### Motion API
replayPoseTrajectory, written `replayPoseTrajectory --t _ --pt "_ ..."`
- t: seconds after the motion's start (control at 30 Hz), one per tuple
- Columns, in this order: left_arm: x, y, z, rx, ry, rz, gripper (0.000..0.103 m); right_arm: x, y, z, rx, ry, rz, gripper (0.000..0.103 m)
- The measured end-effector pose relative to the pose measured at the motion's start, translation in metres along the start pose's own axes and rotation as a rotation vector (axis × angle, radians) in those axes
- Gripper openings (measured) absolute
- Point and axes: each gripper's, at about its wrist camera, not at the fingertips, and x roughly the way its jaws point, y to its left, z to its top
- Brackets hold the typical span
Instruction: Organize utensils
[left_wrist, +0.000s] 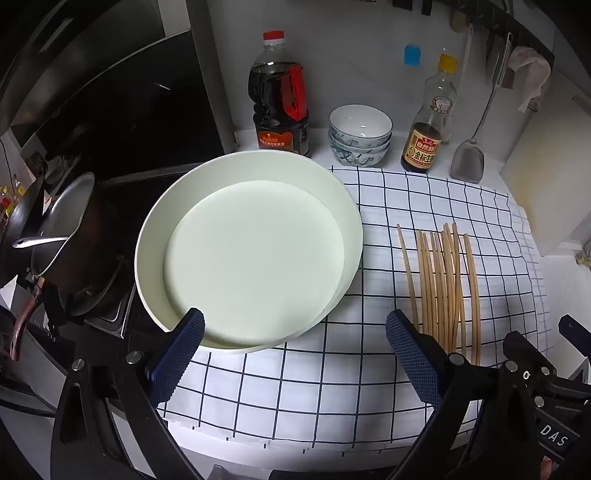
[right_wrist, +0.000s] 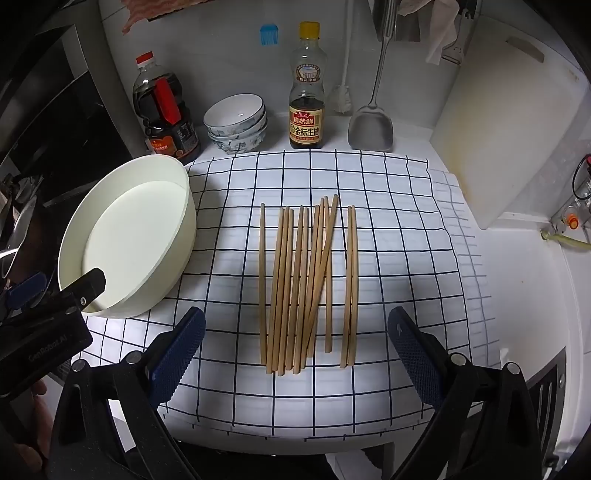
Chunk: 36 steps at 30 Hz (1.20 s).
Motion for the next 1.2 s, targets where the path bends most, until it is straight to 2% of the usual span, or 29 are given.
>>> replayPoseTrajectory --t 1.2 --pt "-0.0005 0.0013 -0.0019 -0.001 -0.001 0.0 0.097 -0.004 0.0007 -0.0015 0.0 -0.006 0.009 0.094"
